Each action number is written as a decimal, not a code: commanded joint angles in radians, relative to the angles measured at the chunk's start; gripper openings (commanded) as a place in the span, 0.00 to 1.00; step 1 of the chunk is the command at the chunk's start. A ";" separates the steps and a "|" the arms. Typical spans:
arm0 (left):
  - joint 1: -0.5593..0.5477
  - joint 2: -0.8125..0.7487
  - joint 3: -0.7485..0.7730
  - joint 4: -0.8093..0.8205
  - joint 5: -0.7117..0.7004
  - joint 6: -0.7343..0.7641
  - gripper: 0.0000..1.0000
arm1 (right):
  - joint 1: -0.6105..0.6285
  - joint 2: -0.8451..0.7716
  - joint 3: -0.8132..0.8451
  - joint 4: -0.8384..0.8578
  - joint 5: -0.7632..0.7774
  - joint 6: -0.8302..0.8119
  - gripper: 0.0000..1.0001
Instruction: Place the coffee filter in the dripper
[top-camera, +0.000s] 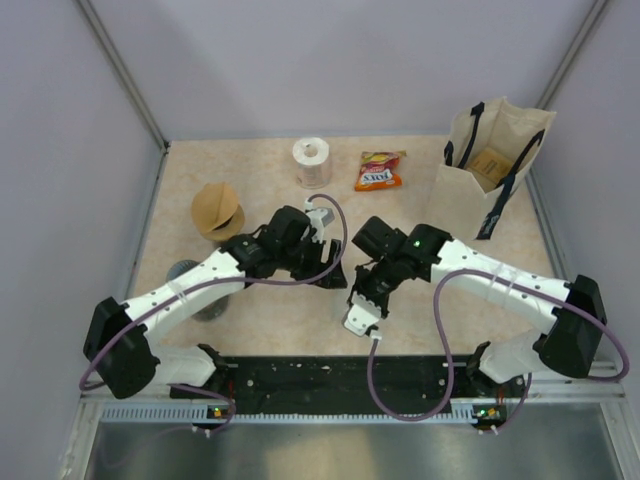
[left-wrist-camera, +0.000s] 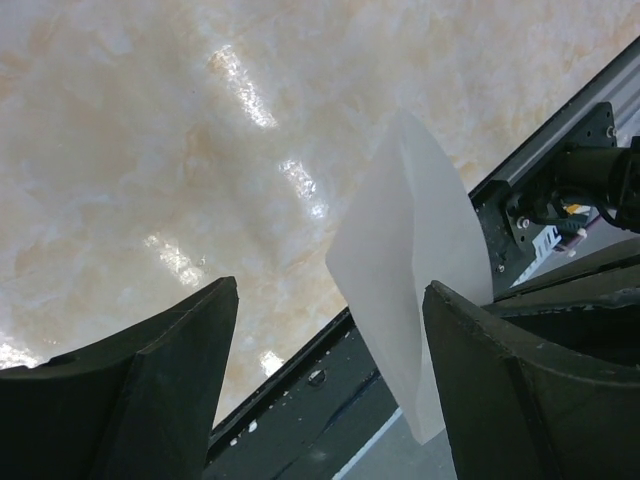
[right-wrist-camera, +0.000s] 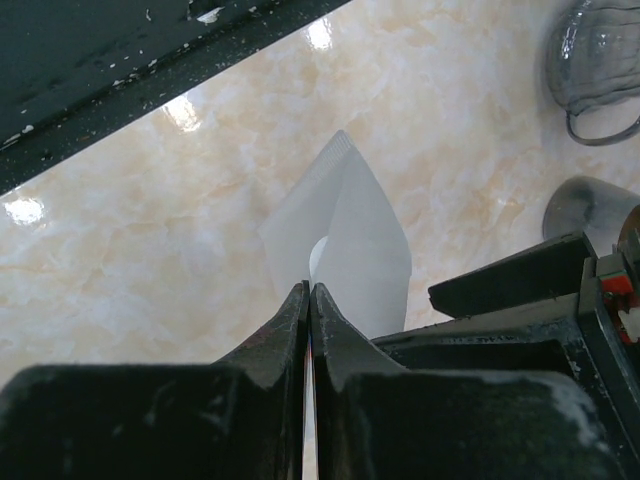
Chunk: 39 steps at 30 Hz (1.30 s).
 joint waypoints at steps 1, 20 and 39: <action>-0.002 0.041 0.056 0.011 0.104 0.035 0.79 | 0.014 0.017 0.068 -0.016 0.001 0.007 0.00; -0.035 0.062 0.064 -0.048 0.018 0.024 0.31 | 0.028 0.008 0.080 -0.016 0.071 0.057 0.00; -0.036 -0.041 0.133 -0.197 -0.362 0.026 0.00 | 0.037 0.026 0.059 -0.029 0.065 0.080 0.09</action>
